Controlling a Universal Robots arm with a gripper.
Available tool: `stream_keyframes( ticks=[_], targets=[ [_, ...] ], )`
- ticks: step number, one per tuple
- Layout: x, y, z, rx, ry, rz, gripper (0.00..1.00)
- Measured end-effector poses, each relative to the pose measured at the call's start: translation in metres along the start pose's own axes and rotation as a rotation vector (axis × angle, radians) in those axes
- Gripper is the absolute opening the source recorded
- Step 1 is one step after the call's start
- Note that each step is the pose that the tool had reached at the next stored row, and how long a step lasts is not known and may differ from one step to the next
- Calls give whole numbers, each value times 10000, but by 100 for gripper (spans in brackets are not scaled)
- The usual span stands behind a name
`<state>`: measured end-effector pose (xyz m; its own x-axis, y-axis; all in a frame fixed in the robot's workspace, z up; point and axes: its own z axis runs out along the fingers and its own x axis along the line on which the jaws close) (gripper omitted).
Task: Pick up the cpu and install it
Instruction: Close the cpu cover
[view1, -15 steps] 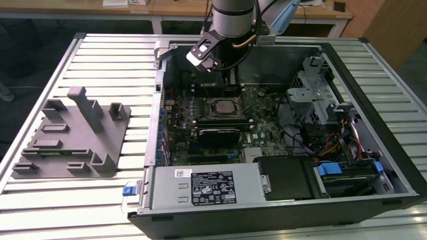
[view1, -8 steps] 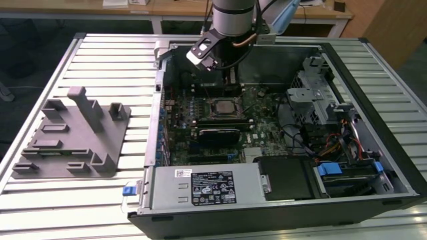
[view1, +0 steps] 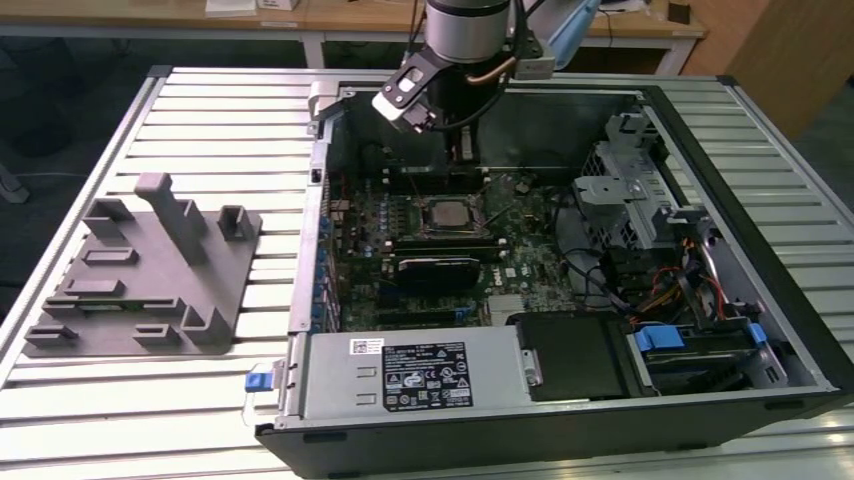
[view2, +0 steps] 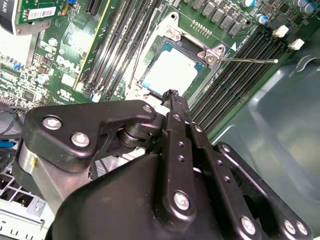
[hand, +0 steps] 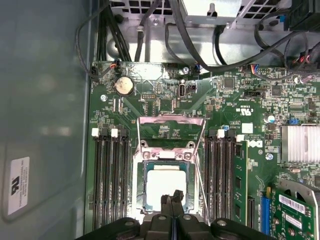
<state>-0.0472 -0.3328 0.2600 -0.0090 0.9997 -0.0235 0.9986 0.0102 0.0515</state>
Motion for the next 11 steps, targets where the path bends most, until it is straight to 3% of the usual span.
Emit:
stream_keyframes(
  ticks=[5,11],
  targets=[
    [0,13,-3,1,-1,-1,11],
    [-1,121,3,0,0,0,11]
  ],
)
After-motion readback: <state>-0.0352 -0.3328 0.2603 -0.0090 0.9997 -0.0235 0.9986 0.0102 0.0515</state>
